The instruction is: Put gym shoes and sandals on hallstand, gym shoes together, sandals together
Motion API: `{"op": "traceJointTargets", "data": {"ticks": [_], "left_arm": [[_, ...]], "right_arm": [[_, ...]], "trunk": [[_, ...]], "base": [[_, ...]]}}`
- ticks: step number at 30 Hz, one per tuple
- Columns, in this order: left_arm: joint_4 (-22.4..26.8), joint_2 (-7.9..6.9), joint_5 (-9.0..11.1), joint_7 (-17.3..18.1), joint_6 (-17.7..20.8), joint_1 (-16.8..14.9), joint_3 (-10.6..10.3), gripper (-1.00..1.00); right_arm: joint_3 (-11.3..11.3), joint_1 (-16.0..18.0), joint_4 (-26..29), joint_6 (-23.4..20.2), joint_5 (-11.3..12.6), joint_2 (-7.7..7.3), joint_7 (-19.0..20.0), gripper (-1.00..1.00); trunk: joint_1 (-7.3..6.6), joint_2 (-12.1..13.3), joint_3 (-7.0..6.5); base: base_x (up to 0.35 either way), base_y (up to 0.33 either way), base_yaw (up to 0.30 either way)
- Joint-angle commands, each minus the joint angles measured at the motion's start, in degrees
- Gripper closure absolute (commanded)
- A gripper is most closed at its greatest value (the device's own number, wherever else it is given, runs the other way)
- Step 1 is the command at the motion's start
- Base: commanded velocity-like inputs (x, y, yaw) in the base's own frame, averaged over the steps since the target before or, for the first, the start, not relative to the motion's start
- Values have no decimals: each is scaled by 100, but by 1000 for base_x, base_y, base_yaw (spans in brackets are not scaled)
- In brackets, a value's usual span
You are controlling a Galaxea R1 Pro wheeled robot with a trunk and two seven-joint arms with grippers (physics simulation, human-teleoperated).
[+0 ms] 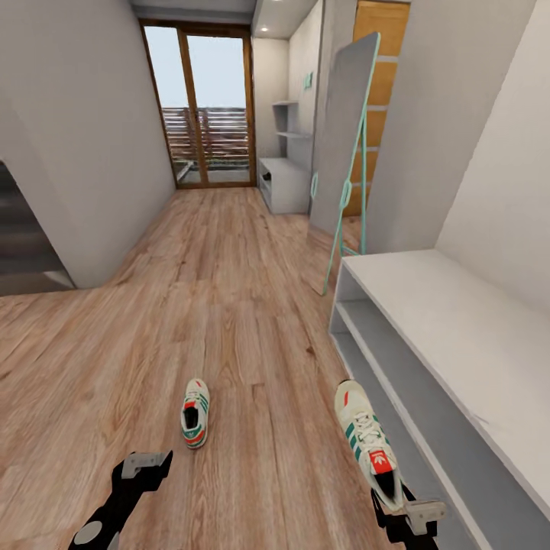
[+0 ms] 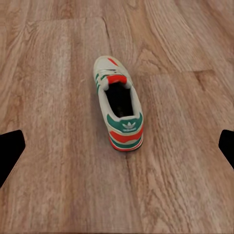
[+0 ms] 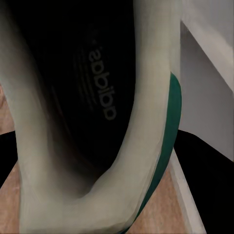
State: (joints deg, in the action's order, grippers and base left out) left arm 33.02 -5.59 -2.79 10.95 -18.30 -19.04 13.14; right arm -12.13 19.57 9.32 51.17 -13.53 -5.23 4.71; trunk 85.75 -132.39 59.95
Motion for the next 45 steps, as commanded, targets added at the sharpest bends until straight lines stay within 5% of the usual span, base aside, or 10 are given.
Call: {"op": "traceJointTargets", "data": {"ticks": [1,19,45], "left_arm": [[-6,6,-29,48,-17,-5,39,-100],[-4,6,-29,48,-17,-5,39,-100],[12,6,-29,48,-16,-8,39,-100]], "right_arm": [[-53,1,-1,16,-10,-1,48,100],[-56,3,-1,16,-10,-4,47,100],[-54,2,-1,16,-10,-4,56,100]], "trunk": [[0,-2,4],[0,-2,4],[0,-2,11]], "base": [[52,0,260],[34,-5,262],[163,-86,19]]}}
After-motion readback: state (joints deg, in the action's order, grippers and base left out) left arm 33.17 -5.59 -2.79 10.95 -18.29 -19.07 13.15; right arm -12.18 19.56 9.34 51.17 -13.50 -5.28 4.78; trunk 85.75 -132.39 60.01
